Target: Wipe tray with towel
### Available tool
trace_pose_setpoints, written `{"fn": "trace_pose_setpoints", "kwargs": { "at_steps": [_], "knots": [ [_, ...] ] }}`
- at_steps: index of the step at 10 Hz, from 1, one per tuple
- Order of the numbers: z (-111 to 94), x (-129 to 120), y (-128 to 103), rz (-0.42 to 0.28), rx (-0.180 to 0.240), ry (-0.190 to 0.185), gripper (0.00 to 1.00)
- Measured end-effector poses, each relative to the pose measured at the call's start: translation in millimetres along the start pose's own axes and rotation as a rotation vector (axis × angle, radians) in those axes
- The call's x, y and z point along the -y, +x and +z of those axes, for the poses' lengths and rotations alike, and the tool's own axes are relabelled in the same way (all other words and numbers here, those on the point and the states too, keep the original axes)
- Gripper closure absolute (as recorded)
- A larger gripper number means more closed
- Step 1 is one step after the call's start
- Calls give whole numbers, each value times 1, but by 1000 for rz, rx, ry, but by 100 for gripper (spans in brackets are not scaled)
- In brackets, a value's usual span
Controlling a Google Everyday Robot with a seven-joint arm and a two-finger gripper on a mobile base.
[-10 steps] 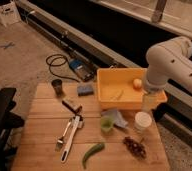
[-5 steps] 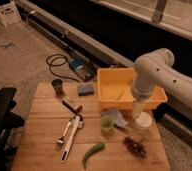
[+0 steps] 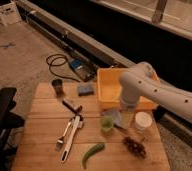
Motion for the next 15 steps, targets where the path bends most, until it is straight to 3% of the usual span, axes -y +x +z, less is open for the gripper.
{"fn": "trace_pose_setpoints", "kwargs": {
  "at_steps": [2,6,8,11,15],
  "knots": [
    [7,-12,-5,-32,-7,-18,20],
    [7,-12,-5,-32,-5,-15,20],
    [19,-13,-2,-6,25,-53,20],
    [57,-13,2,31,50,-131,20],
    [83,-3,12,83,78,-181,20]
  ]
}}
